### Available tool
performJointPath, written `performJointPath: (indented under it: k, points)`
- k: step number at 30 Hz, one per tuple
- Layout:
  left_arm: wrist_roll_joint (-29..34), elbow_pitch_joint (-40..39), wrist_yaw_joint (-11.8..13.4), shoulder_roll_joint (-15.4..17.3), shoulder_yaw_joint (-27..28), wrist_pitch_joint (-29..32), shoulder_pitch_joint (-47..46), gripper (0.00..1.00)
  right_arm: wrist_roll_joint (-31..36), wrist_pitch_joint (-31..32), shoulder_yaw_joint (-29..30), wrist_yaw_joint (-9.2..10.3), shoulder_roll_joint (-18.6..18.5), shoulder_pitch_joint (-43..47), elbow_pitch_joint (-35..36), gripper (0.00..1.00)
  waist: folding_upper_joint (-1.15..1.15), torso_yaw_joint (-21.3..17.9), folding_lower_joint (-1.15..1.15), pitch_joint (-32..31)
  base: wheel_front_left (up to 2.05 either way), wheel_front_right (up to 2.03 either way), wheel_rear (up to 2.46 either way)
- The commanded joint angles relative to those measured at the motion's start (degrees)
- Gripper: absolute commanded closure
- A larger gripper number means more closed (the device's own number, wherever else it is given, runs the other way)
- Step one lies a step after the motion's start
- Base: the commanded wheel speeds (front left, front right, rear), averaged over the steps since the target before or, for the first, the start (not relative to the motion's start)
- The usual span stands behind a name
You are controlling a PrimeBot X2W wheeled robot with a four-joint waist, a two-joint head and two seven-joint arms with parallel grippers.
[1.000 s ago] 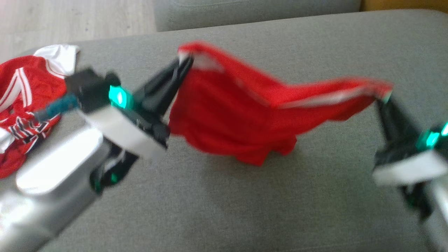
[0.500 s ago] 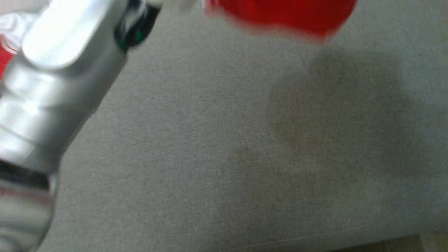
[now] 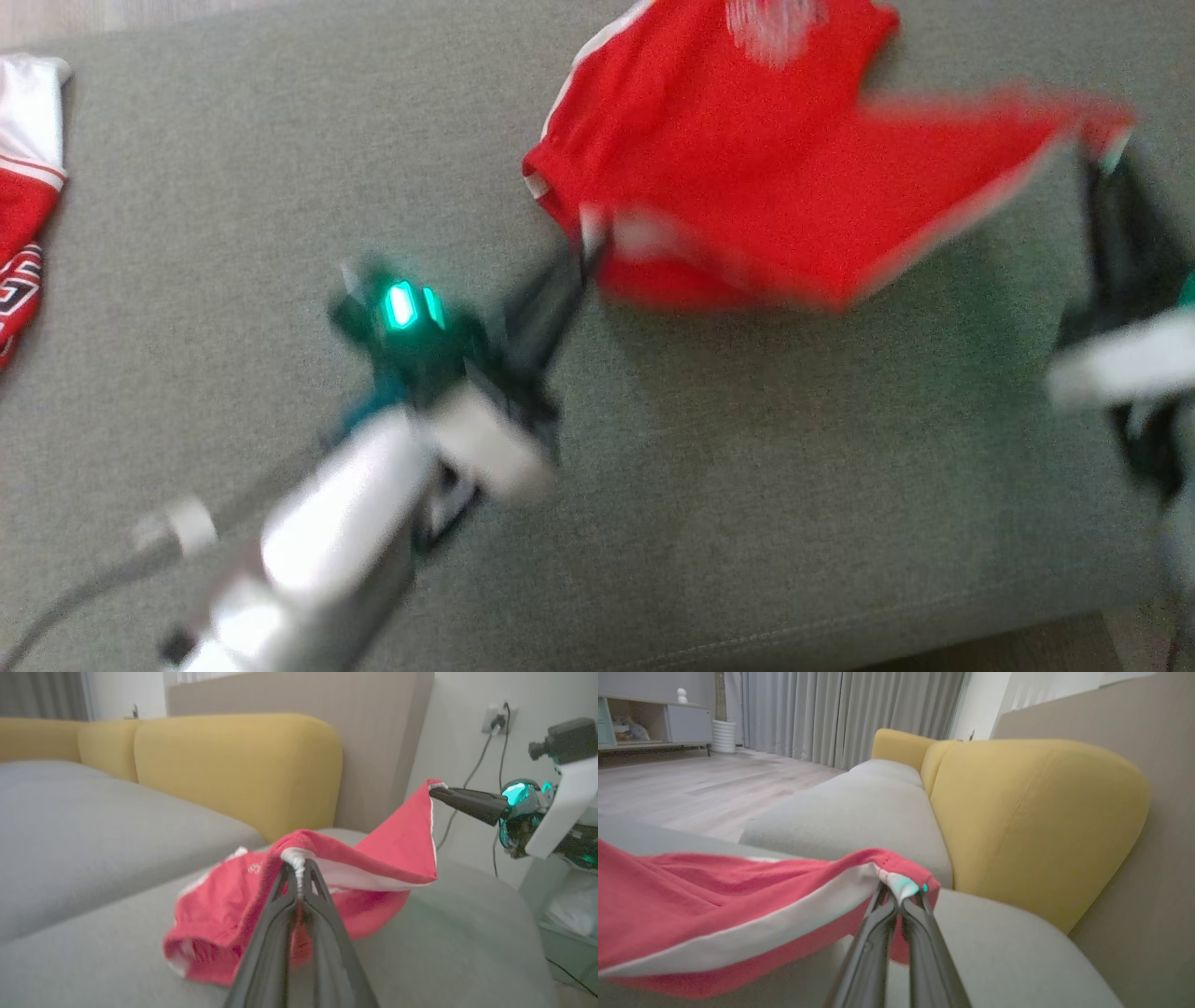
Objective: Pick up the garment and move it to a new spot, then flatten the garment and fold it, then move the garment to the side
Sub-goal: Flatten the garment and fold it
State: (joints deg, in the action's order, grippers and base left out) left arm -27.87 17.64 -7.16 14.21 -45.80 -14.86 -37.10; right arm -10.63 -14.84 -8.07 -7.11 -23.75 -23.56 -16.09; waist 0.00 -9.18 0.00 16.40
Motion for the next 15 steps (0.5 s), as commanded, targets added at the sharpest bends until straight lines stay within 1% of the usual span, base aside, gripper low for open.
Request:
performJointPath:
  k: [1,3,5,9,11,13,14,15]
  points:
    - [1.4,-2.72,-0.32,1.93,0.57,-0.13,1.03,1.0,-0.75,-0.16,-0.21,-0.37,-0.64,3.9,3.6,1.0,0.0,-0.01,0.0,-0.42,0.0,0.0,0.0]
    - [2.19,-3.47,-0.32,2.57,-0.16,-0.13,6.86,1.0,-2.36,-0.16,-0.74,-0.37,-0.2,10.87,5.71,1.0,0.0,-0.16,0.0,-1.29,0.0,0.0,0.0]
    - [2.89,-4.59,-0.32,3.17,-0.6,-0.13,12.24,1.0,-3.85,-0.06,-0.86,-0.37,-0.86,17.44,7.7,1.0,0.0,-0.17,0.0,-2.37,0.0,0.0,0.0]
    - [2.72,-8.45,-0.32,3.89,-1.15,-0.13,20.87,1.0,-6.57,2.19,3.1,-0.37,-3.1,27.96,13.99,1.0,0.0,0.48,0.0,-4.41,0.0,0.0,0.0]
    - [0.61,-11.42,-0.32,3.81,-0.23,-0.13,23.69,1.0,-7.13,4.61,5.87,-0.37,-4.04,31.41,18.53,1.0,0.0,1.05,0.0,-4.72,0.0,0.0,0.0]
    - [-0.66,-13.44,-0.32,4.03,0.28,-0.13,24.39,1.0,-8.01,7.53,8.4,-0.37,-4.84,33.03,22.72,1.0,0.0,2.0,0.0,-4.59,0.0,0.0,0.0]
    - [-1.58,-14.15,-0.32,3.79,0.49,-0.14,24.09,1.0,-8.92,8.82,9.38,-0.37,-5.38,33.13,24.14,1.0,0.0,2.63,0.0,-4.42,0.0,0.0,0.0]
    - [-1.58,-14.15,-0.32,3.79,0.49,-0.14,24.09,1.0,-8.92,8.82,9.38,-0.37,-5.38,33.13,24.14,1.0,0.0,2.63,0.0,-4.42,0.0,0.0,0.0]
